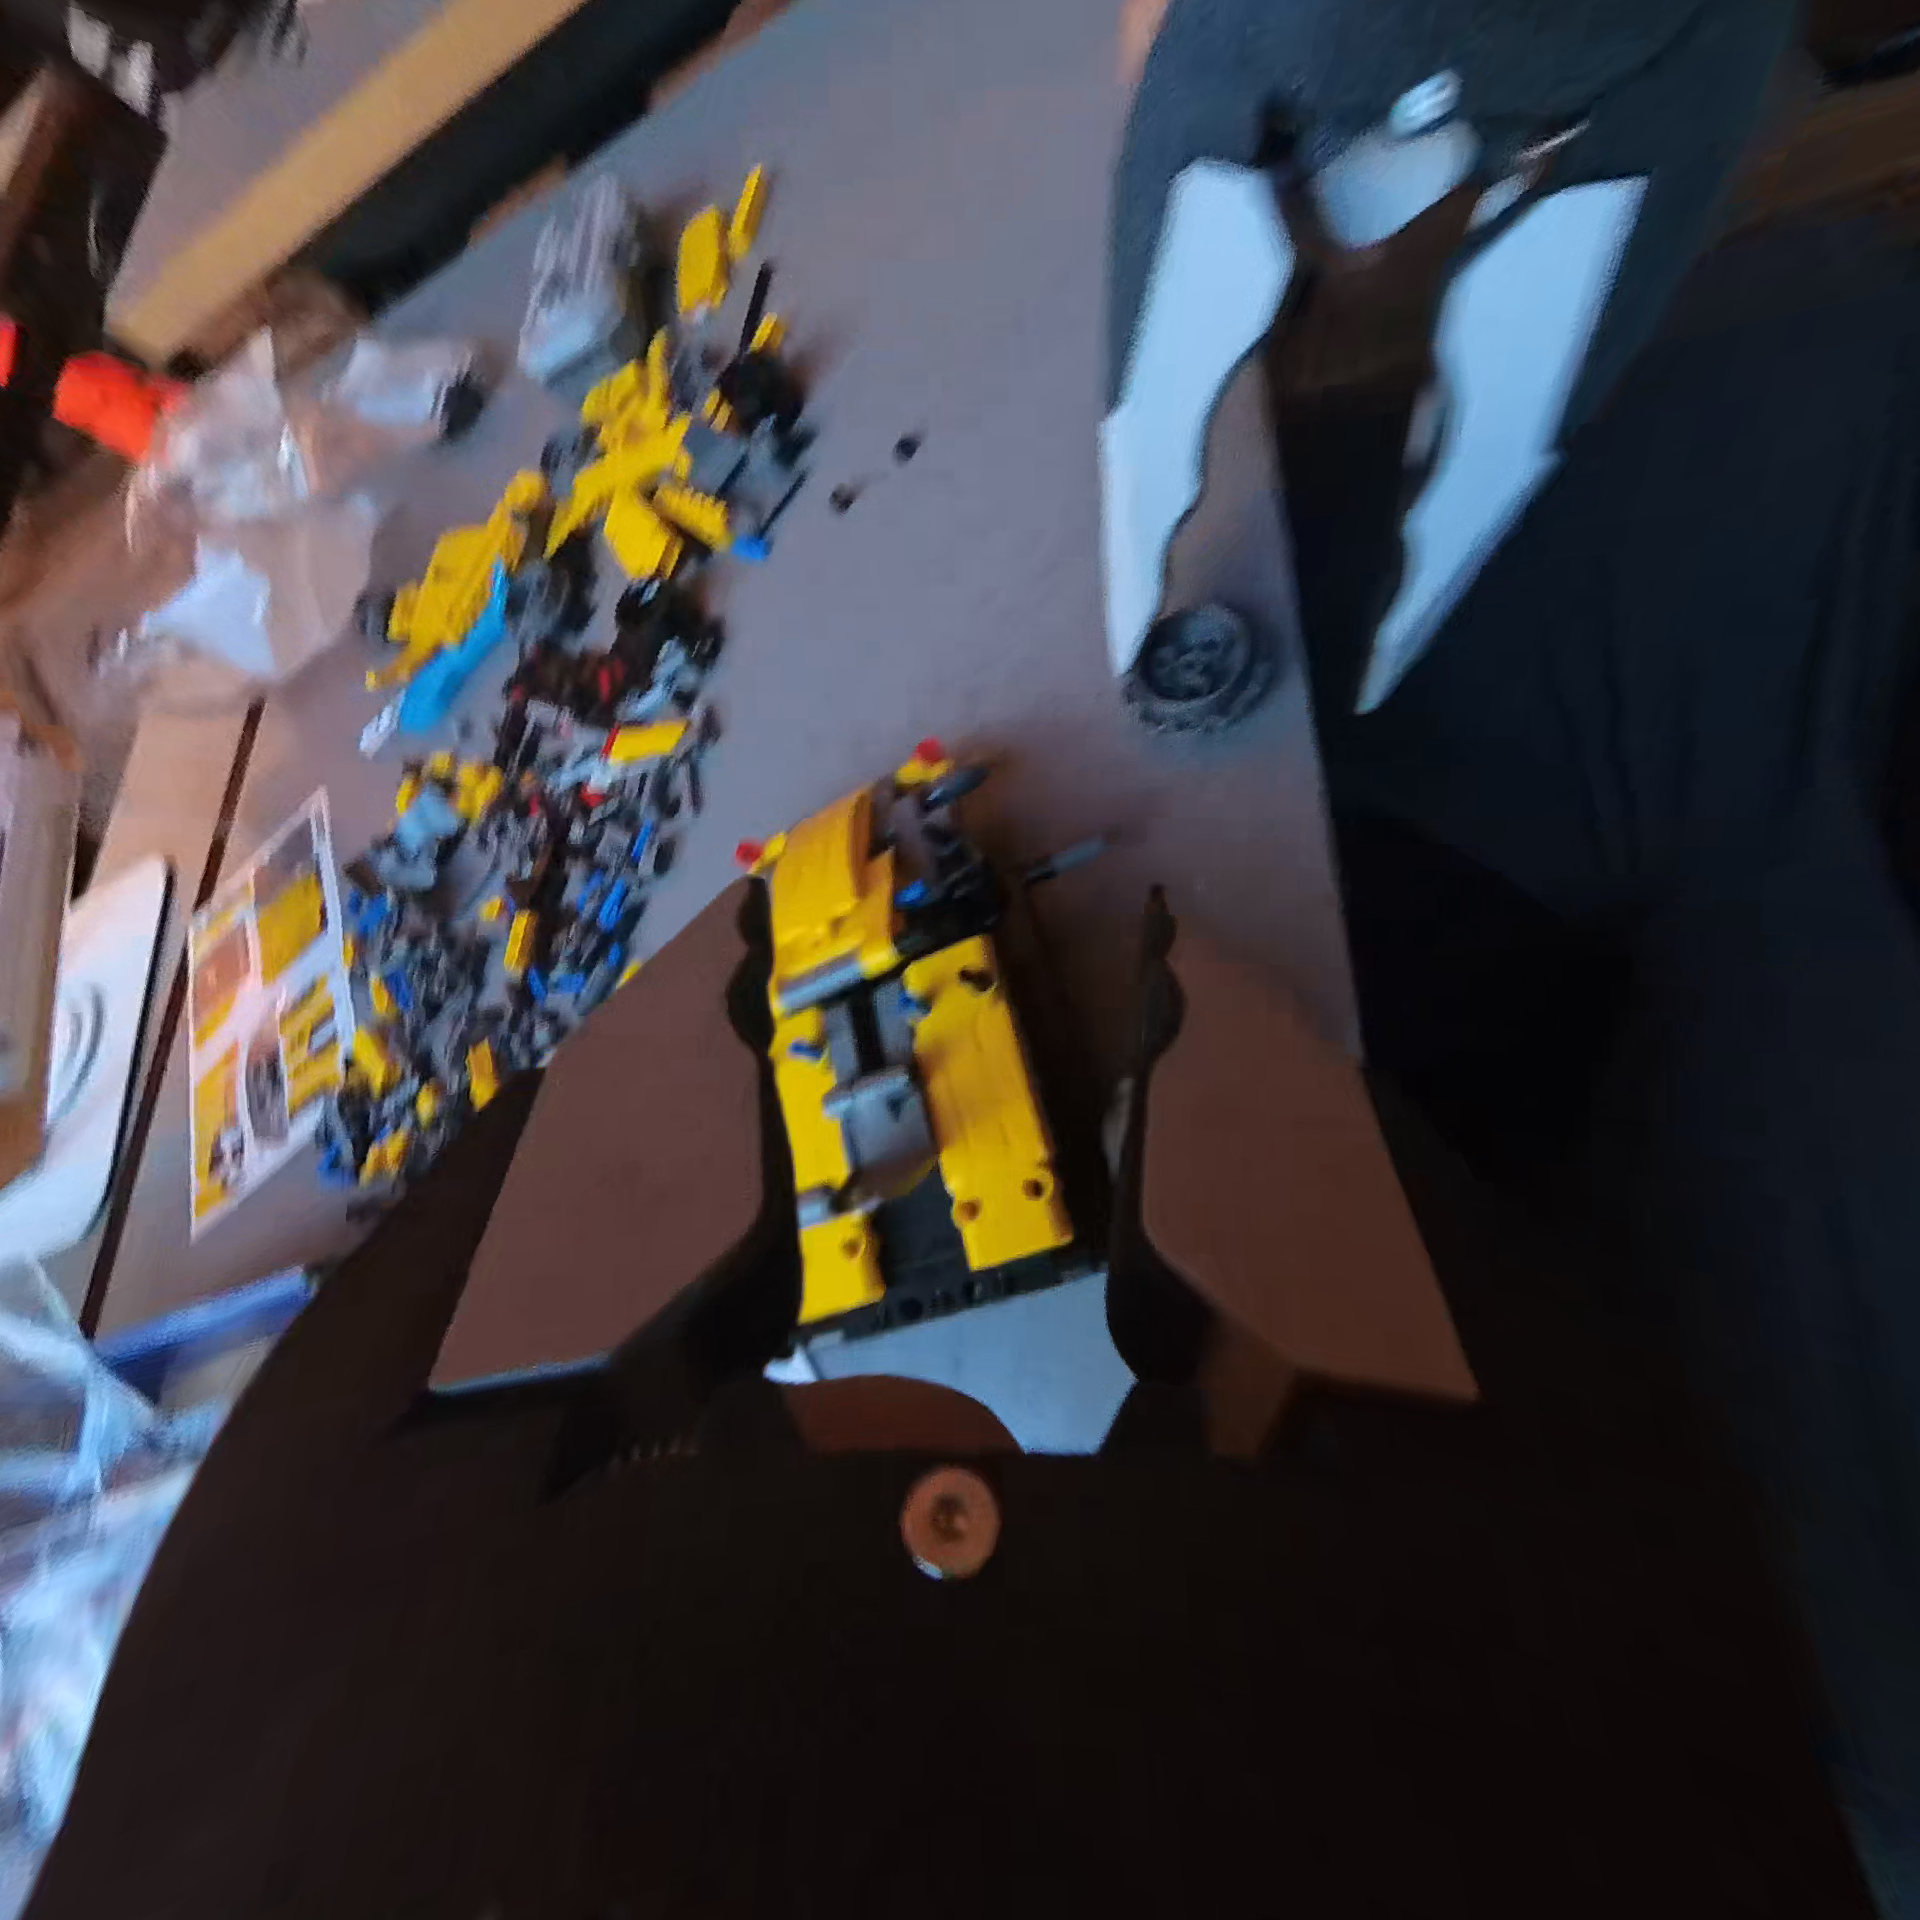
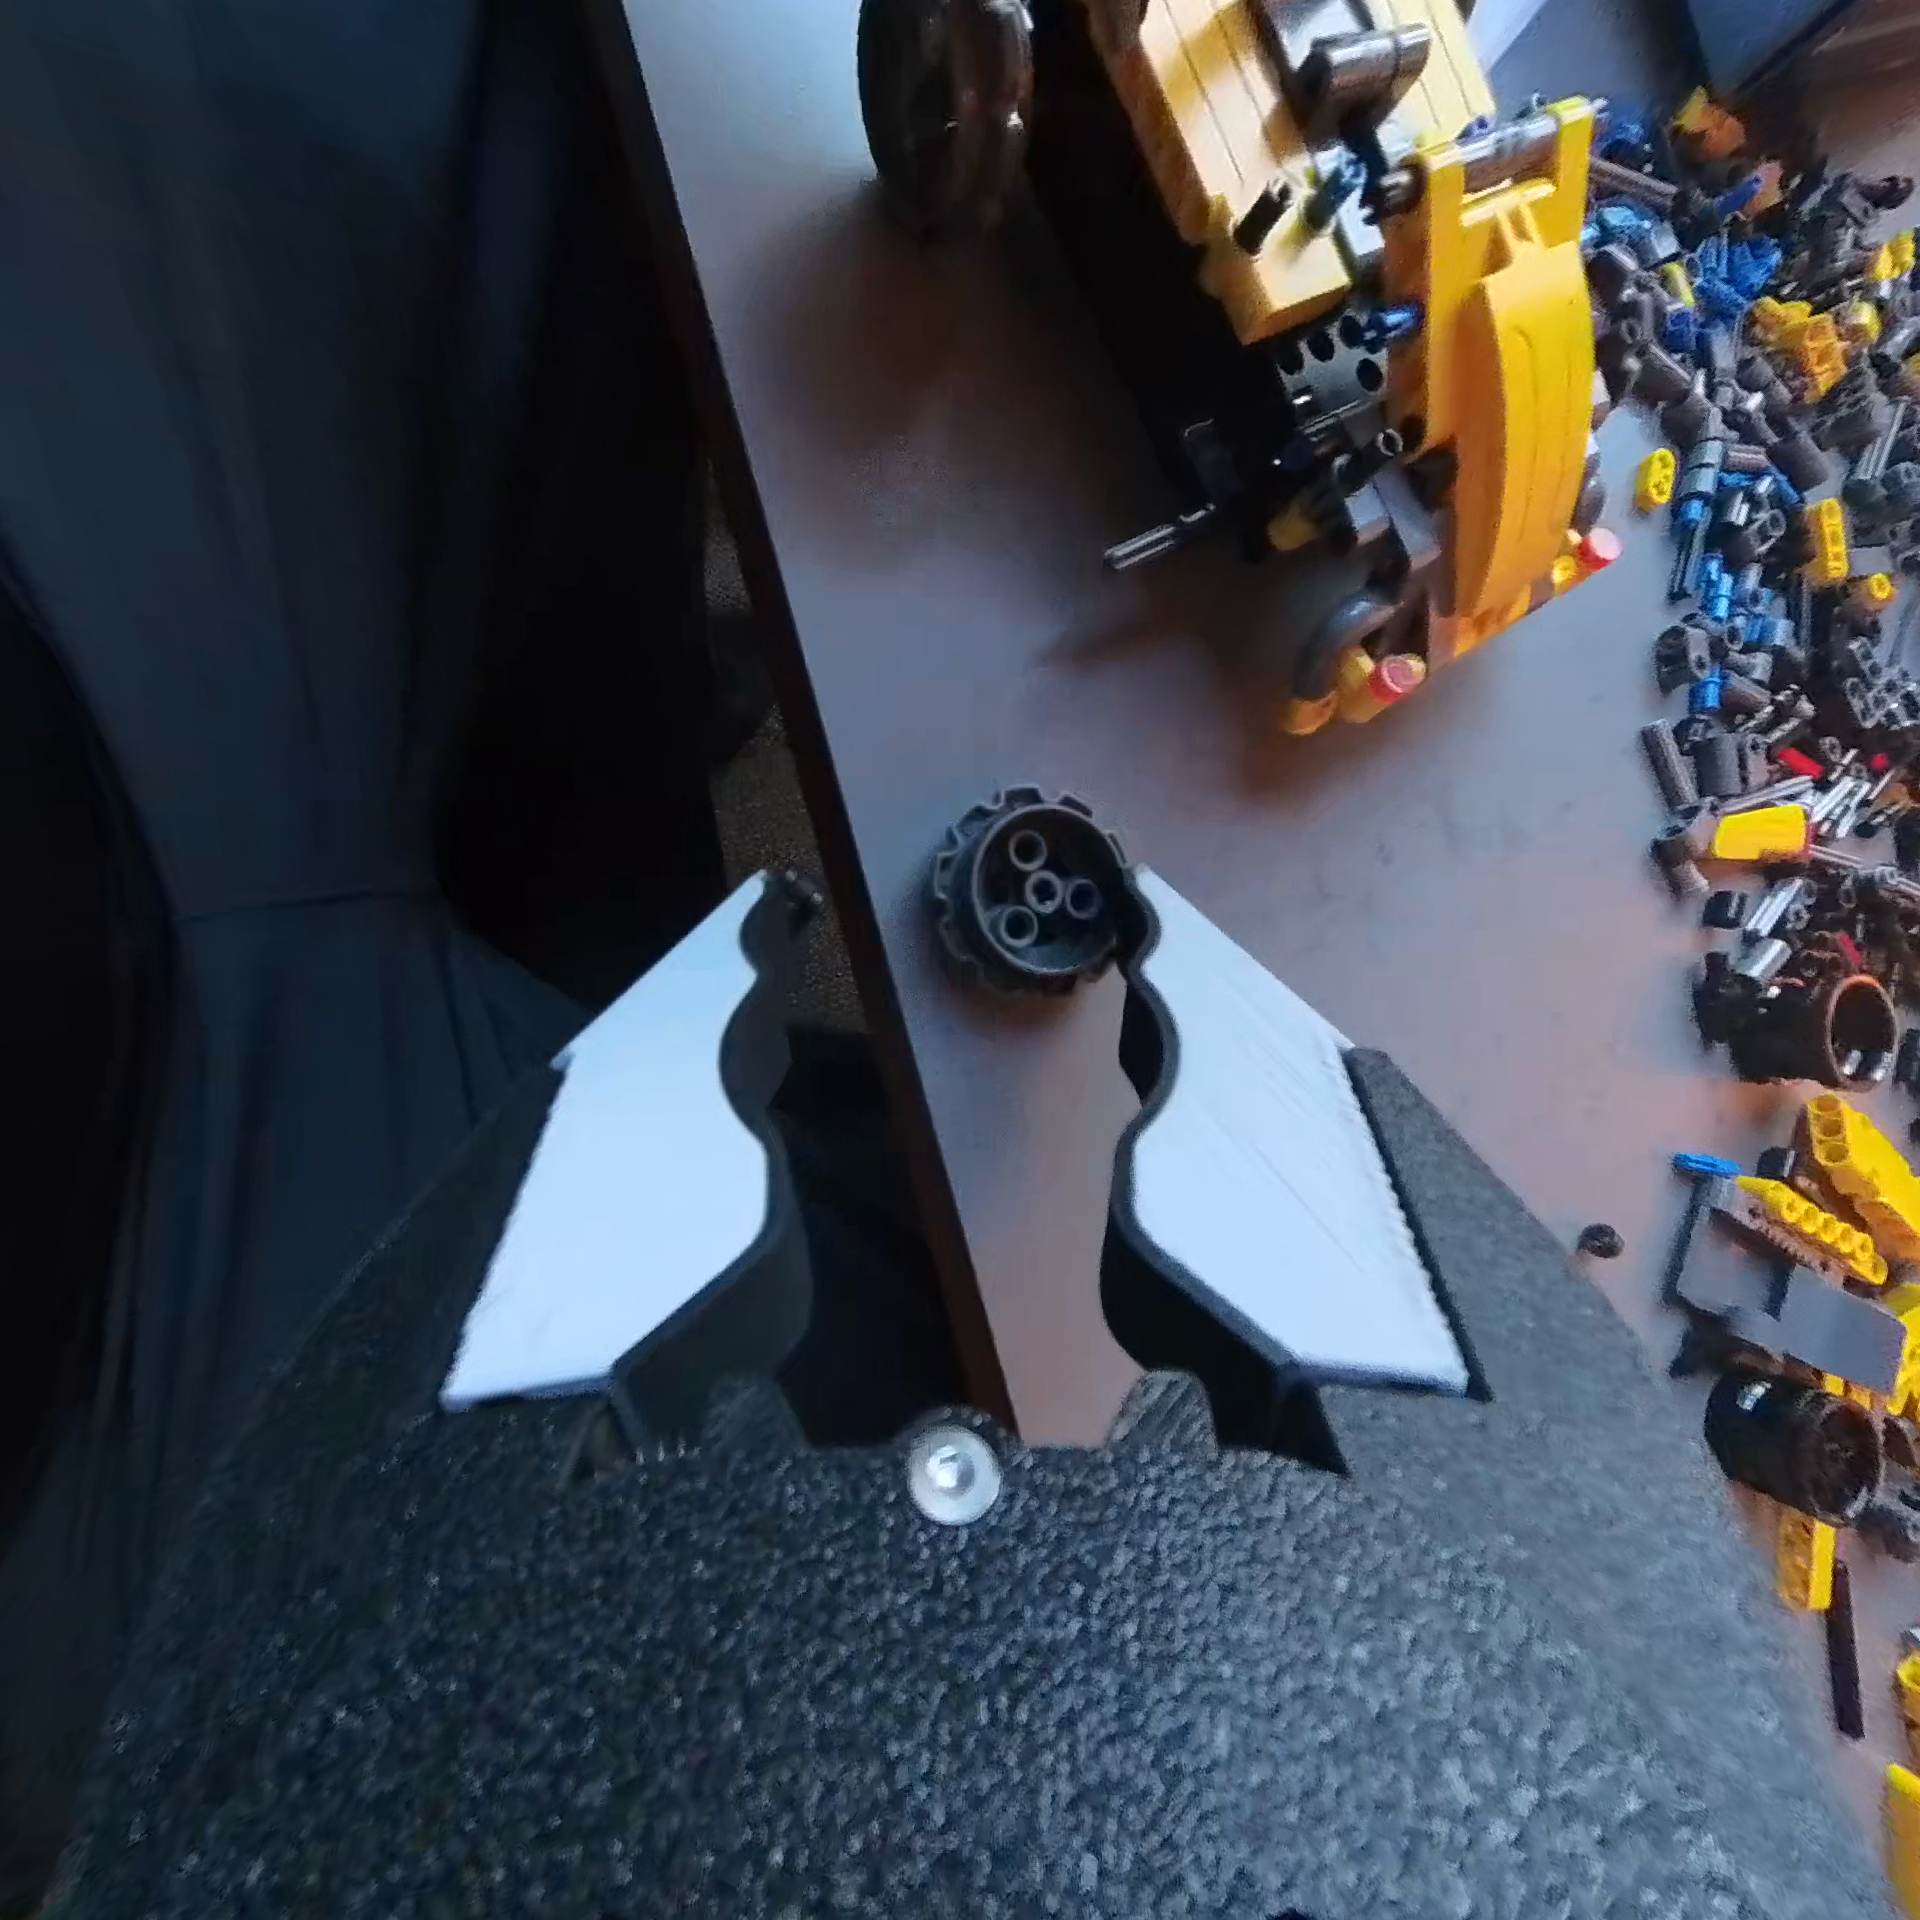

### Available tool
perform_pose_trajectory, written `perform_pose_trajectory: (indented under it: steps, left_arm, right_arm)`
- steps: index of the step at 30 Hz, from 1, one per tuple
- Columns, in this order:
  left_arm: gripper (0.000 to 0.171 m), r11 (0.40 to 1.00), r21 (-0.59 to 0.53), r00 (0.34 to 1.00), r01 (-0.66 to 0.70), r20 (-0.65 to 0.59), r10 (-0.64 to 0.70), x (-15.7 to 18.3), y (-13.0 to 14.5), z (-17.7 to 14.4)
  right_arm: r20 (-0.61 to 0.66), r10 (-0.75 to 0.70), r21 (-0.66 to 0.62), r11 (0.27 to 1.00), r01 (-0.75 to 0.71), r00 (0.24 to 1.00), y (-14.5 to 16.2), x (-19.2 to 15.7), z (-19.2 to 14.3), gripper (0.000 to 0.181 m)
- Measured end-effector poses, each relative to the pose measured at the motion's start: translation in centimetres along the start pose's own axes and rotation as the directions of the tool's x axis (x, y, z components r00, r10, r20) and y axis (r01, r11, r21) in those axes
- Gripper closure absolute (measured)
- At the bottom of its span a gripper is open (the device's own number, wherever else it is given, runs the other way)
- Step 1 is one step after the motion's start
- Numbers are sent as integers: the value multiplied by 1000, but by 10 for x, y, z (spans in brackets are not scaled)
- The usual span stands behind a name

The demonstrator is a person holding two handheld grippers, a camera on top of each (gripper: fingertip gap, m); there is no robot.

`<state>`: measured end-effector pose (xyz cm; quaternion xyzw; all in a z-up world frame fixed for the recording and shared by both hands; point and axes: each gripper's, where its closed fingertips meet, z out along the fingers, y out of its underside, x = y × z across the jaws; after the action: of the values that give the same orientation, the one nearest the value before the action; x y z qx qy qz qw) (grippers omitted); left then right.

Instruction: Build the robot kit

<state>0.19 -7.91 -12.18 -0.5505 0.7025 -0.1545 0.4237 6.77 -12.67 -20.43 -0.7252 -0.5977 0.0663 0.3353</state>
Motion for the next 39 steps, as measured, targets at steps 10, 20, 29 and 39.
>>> perform_pose_trajectory:
  steps: [10,20,29,39]
  left_arm:
    - [121,981,-19,978,-192,-91,189,55,-13,43]
    - [124,983,-36,981,-181,-73,178,58,-20,52]
    - [137,993,-63,994,-95,-52,92,51,-21,57]
    - [139,979,-187,983,-76,-180,42,78,3,74]
  right_arm:
    - [-56,-46,24,999,47,997,0,3,-12,122]
    - [77,189,148,969,-199,979,-4,8,-7,101]
    - [322,414,271,821,-502,851,-16,6,-24,96]
    - [334,354,258,857,-446,874,-31,-16,-9,94]
